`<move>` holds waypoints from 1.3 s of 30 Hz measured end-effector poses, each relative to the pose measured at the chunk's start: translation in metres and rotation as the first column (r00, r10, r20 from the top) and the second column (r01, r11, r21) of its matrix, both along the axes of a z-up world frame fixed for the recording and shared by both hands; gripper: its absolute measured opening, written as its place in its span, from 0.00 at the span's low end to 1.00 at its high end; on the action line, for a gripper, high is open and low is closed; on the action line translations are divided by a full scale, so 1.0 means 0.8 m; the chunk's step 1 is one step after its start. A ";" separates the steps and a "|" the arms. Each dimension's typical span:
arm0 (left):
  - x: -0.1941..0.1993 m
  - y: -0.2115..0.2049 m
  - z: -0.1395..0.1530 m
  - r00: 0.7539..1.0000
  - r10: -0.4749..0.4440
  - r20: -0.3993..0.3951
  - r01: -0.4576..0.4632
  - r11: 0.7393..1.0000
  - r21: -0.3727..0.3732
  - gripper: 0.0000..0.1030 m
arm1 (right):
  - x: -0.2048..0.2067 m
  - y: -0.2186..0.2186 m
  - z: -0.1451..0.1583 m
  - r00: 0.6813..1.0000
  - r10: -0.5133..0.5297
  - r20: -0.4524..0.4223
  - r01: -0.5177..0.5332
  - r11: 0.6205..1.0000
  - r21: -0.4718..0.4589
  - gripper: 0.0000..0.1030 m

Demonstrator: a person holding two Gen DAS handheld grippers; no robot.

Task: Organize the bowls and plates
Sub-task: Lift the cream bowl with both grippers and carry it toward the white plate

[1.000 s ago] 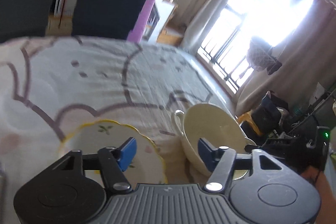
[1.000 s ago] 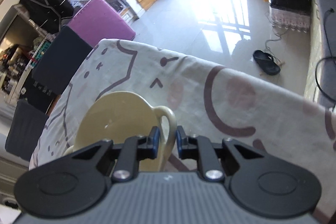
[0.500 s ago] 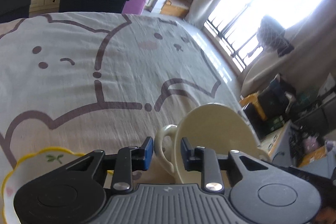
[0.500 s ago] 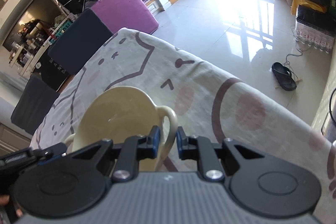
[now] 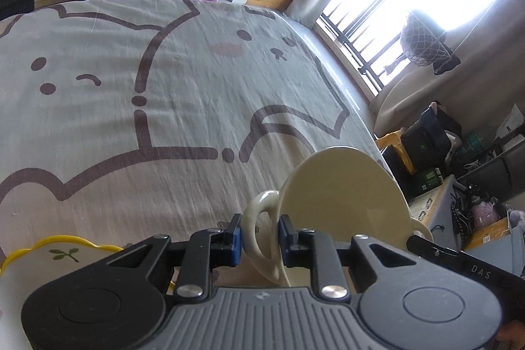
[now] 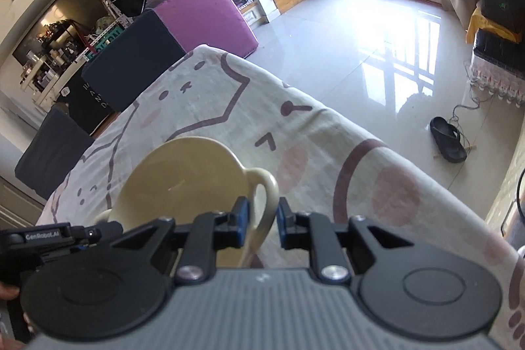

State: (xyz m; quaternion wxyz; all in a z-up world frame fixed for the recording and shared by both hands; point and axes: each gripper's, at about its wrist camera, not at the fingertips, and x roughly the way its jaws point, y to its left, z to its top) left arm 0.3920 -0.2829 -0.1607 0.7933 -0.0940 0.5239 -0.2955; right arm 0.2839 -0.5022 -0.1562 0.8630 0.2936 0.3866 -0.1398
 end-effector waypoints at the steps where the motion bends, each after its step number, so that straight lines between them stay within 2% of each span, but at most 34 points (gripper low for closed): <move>1: 0.000 -0.001 0.000 1.000 0.000 0.002 0.000 1.000 0.003 0.24 | 0.001 0.000 -0.001 1.000 0.002 0.002 -0.002 1.000 -0.002 0.22; 11: -0.005 -0.007 0.004 0.999 -0.005 0.033 0.003 0.999 0.032 0.25 | 0.013 0.004 0.000 0.999 0.033 -0.031 -0.035 0.998 -0.059 0.25; 15: -0.018 -0.019 0.010 0.992 -0.033 0.124 0.020 0.994 0.105 0.27 | 0.016 0.013 0.006 0.997 0.046 -0.061 -0.052 0.994 -0.096 0.25; 23: -0.033 -0.003 0.022 0.992 -0.022 0.124 0.011 0.996 0.090 0.27 | 0.005 0.022 0.018 0.994 0.096 -0.060 -0.103 0.985 -0.139 0.25; 31: -0.065 0.027 0.066 0.983 -0.001 0.183 -0.011 0.998 0.066 0.26 | -0.014 0.041 0.052 0.992 0.128 -0.002 -0.127 0.976 -0.178 0.25; 39: -0.102 0.093 0.119 0.969 0.057 0.242 -0.075 0.995 0.067 0.26 | -0.030 0.087 0.098 0.978 0.196 0.069 -0.181 0.967 -0.180 0.25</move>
